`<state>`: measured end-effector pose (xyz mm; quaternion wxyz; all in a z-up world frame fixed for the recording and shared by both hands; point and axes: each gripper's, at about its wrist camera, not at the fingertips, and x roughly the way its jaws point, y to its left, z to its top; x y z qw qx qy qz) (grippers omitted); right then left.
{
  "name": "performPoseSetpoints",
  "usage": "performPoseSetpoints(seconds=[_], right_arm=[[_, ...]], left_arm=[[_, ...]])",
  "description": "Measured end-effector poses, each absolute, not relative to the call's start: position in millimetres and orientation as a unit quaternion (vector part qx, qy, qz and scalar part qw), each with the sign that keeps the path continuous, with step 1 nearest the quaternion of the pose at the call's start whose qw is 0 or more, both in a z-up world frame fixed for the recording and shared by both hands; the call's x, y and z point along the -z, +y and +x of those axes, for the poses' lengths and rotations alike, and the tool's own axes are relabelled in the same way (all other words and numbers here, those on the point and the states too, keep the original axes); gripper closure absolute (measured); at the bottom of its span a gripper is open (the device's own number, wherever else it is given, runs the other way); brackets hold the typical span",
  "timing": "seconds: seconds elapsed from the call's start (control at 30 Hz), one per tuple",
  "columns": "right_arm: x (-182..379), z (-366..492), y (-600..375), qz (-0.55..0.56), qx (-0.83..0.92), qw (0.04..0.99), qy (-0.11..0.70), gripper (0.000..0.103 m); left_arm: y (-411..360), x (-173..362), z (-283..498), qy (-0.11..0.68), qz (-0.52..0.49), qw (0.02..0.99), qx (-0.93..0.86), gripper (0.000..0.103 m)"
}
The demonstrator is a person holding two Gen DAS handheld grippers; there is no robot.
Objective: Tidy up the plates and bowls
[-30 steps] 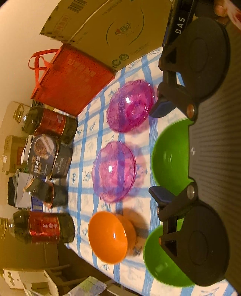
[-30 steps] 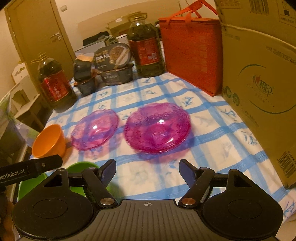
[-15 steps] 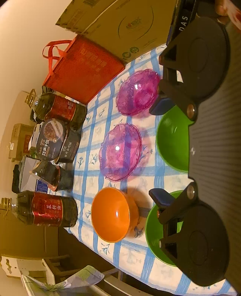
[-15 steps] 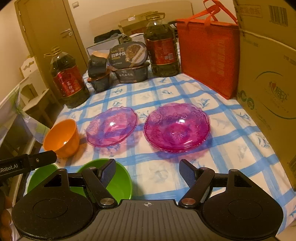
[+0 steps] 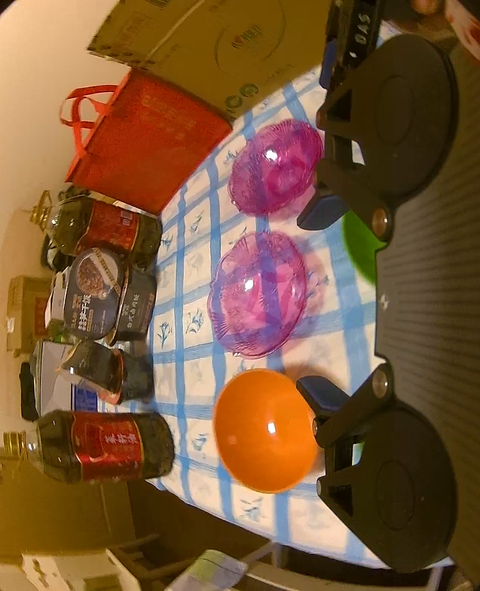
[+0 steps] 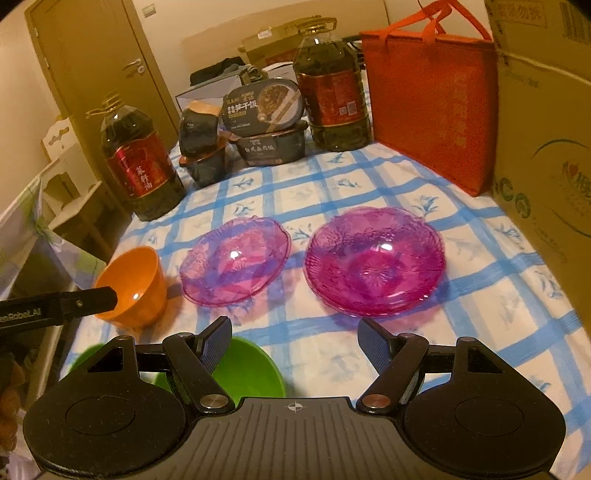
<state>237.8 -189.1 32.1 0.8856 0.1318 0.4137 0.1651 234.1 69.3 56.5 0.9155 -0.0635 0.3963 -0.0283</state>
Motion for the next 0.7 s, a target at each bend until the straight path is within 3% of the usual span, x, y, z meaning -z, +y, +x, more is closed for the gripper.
performPoseSetpoints(seconds=[0.5, 0.57, 0.7], right_arm=[[-1, 325, -146, 0.185, -0.159, 0.853, 0.461, 0.029], [9, 337, -142, 0.196, -0.155, 0.842, 0.479, 0.037], [27, 359, -140, 0.225, -0.149, 0.818, 0.507, 0.043]], left_arm=[[101, -29, 361, 0.447, -0.003, 0.891, 0.077, 0.024], [108, -19, 380, 0.461, -0.011, 0.884, 0.08, 0.026], [116, 1, 413, 0.487, -0.014, 0.869, 0.086, 0.033]])
